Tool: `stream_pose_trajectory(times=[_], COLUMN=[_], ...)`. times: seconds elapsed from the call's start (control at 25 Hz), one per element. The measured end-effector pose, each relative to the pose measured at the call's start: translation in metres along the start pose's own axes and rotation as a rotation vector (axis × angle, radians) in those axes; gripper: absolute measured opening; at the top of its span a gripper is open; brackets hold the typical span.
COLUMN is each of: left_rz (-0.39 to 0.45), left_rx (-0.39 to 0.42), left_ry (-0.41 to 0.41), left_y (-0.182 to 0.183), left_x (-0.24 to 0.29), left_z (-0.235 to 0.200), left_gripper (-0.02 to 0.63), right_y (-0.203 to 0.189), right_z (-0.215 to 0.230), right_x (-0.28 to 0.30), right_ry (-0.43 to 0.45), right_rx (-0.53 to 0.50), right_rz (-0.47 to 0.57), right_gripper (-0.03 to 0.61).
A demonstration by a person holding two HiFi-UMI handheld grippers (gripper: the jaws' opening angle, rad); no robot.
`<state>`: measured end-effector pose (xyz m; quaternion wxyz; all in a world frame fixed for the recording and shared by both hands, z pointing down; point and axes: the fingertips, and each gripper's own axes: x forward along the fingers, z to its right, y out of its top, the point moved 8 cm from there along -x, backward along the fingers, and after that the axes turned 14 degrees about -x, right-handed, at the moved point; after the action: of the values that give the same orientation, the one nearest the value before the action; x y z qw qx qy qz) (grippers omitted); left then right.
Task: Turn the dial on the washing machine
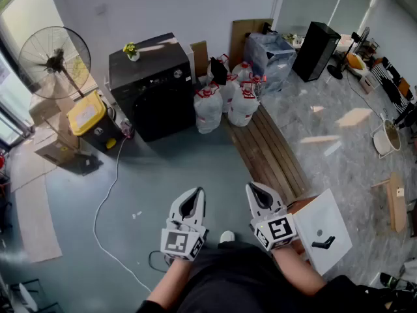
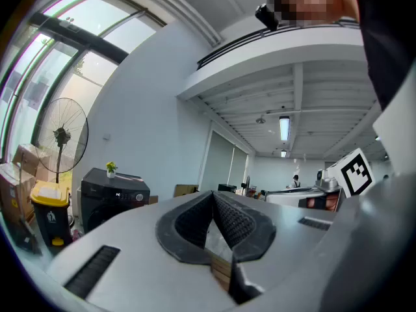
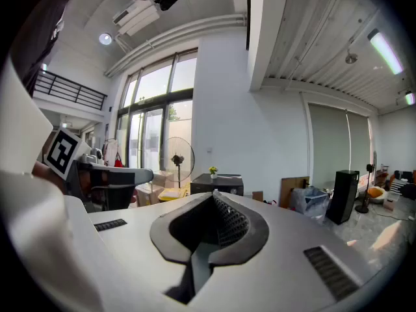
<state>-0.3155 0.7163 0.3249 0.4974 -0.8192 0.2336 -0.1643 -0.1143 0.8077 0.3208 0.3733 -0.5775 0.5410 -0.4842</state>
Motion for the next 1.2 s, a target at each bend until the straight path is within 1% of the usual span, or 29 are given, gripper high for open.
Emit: stream_pose_trajectory(times=[0.12,0.24,0.36,0.44,0.52,0.6,0.72,0.84,0.96,1.0,1.04,1.08,1.2], left_rz=[-0.005,-0.011,-0.013,-0.009,-0.01,-0.014,-0.015,-0.023,-0.031,-0.027,-0.023,-0.022,-0.026], left_rx=[0.017,0.025,0.014,-0.014,-0.007,0.012,0.029,0.033,0.06,0.067,0.064,0.055,0.046], left_ry=[-0.014,-0.008,-0.008,-0.008,-0.005,0.001,0.014,0.019,0.017,0.022,0.032,0.045,0.082], left_y=[-0.011,-0.018,-0.023,-0.026,-0.026,-0.028,-0.027,-0.027,-0.029,-0.028,-0.028,-0.028,-0.028], left_x=[0.009,0.017,0.023,0.027,0.029,0.029,0.03,0.031,0.031,0.032,0.033,0.034,0.035], left_z=[0.023,0.036,0.039,0.038,0.04,0.041,0.039,0.037,0.037,0.036,0.034,0.031,0.027], left_gripper=[0.003,0.003,0.003,0.003,0.003,0.003,0.003,0.003,0.006,0.021,0.067,0.113,0.161], right_y=[0.001,-0.005,-0.006,-0.007,-0.011,-0.012,-0.016,-0.016,-0.019,-0.02,-0.021,-0.023,-0.025], right_z=[0.015,0.027,0.035,0.04,0.043,0.043,0.043,0.045,0.046,0.046,0.047,0.048,0.053], right_x=[-0.017,-0.028,-0.031,-0.032,-0.033,-0.033,-0.028,-0.022,-0.018,-0.015,-0.012,-0.009,-0.006], right_ry=[-0.003,-0.006,-0.033,-0.049,-0.046,-0.033,-0.016,-0.018,0.003,0.014,0.024,0.032,0.051], right_rx=[0.037,0.039,0.086,0.096,0.098,0.092,0.049,0.049,0.017,0.015,0.021,0.028,0.044], right_rz=[-0.021,-0.005,0.015,0.017,0.017,0.02,0.033,0.038,-0.002,-0.02,-0.031,-0.035,-0.034], right_gripper=[-0.002,-0.002,-0.002,-0.002,-0.002,-0.002,-0.002,0.0,0.003,0.029,0.092,0.142,0.209])
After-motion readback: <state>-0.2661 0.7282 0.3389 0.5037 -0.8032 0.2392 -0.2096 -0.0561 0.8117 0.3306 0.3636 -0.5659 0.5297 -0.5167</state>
